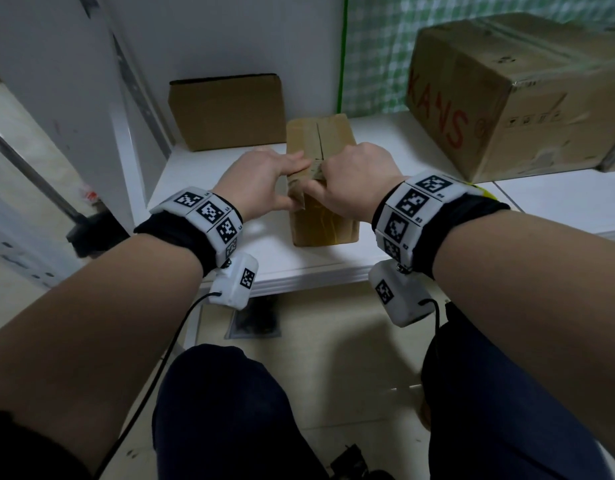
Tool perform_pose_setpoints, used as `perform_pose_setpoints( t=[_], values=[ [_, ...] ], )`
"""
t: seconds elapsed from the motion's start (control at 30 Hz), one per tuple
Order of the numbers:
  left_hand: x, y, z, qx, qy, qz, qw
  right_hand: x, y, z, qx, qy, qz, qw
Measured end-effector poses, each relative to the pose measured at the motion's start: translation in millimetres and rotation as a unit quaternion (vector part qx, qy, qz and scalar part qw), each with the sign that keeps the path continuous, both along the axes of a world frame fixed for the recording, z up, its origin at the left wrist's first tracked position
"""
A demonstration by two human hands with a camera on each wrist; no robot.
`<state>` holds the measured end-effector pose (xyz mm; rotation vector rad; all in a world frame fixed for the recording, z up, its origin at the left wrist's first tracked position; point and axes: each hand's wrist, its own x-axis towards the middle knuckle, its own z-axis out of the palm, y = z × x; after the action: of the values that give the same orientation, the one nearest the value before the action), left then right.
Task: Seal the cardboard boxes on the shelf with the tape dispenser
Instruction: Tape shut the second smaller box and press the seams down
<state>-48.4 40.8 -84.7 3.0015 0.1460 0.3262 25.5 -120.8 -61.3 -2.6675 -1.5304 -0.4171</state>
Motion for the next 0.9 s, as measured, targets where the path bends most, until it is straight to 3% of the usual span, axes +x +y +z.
perform_pose_setpoints(
  t=[0.4, 0.9],
  values=[
    [-2, -1, -7, -0.01, -0.011, 0.009, 1.0, 5, 3, 2, -0.067, 0.005, -0.002, 0.998],
    [-3, -1, -7, 0.045, 0.008, -0.011, 0.999, 15, -3, 6, -0.118, 0.01, 0.008, 0.993]
  ],
)
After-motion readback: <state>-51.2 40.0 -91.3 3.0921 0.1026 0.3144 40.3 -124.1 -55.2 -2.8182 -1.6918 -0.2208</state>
